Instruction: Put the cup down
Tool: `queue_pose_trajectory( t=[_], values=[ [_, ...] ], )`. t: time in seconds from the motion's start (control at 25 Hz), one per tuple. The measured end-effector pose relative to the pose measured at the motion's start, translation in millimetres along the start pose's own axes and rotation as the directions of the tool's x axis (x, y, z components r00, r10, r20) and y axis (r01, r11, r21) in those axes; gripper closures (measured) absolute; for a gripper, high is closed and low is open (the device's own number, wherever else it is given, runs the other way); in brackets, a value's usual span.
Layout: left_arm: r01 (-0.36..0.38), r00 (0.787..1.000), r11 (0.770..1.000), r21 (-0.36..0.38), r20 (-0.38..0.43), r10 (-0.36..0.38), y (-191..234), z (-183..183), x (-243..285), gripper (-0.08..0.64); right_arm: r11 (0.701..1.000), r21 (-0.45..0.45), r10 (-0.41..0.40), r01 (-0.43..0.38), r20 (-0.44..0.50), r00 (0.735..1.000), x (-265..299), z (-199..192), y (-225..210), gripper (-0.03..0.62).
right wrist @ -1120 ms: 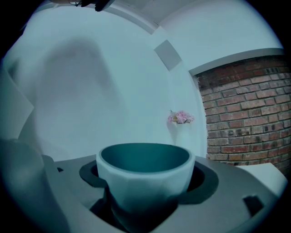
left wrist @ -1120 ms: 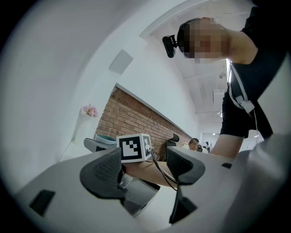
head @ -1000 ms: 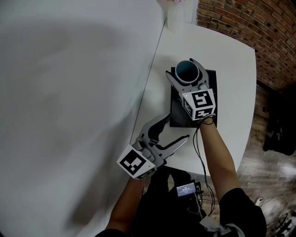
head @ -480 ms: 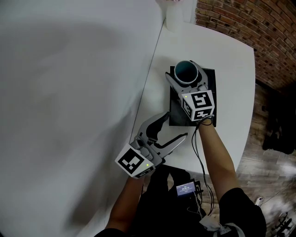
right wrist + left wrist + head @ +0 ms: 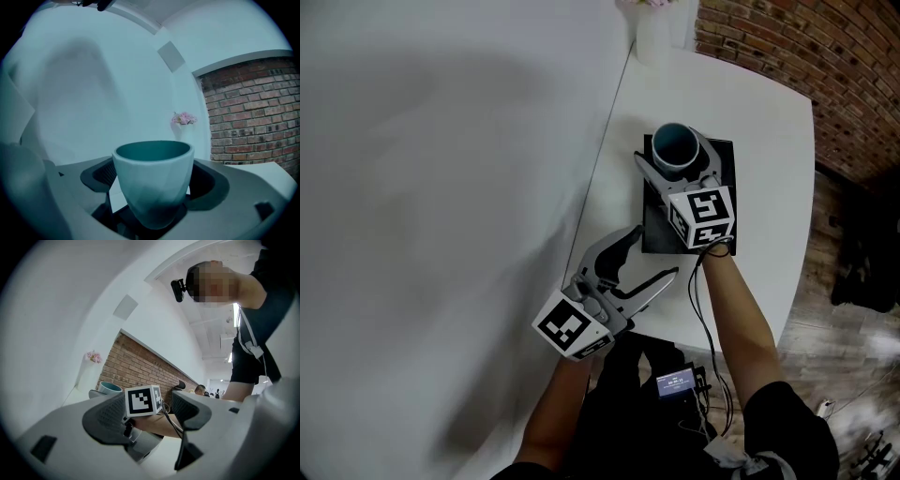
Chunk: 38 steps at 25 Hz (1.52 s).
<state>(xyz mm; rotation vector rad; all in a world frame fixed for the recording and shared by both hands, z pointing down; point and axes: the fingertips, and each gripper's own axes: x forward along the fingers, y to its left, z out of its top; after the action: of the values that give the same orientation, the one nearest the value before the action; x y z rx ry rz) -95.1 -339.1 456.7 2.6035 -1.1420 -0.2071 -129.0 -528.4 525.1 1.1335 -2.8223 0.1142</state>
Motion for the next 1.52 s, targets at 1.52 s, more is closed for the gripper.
queue_pose_trajectory(
  t=[1.52],
  values=[
    [-0.028,0.999,0.993,0.116,-0.035,0.032,-31.8,30.8,-22.7,0.258,0.993,0.077,0.081,-0.089,0.102,0.992,-163.5,97.0,22.0,0.304]
  ],
)
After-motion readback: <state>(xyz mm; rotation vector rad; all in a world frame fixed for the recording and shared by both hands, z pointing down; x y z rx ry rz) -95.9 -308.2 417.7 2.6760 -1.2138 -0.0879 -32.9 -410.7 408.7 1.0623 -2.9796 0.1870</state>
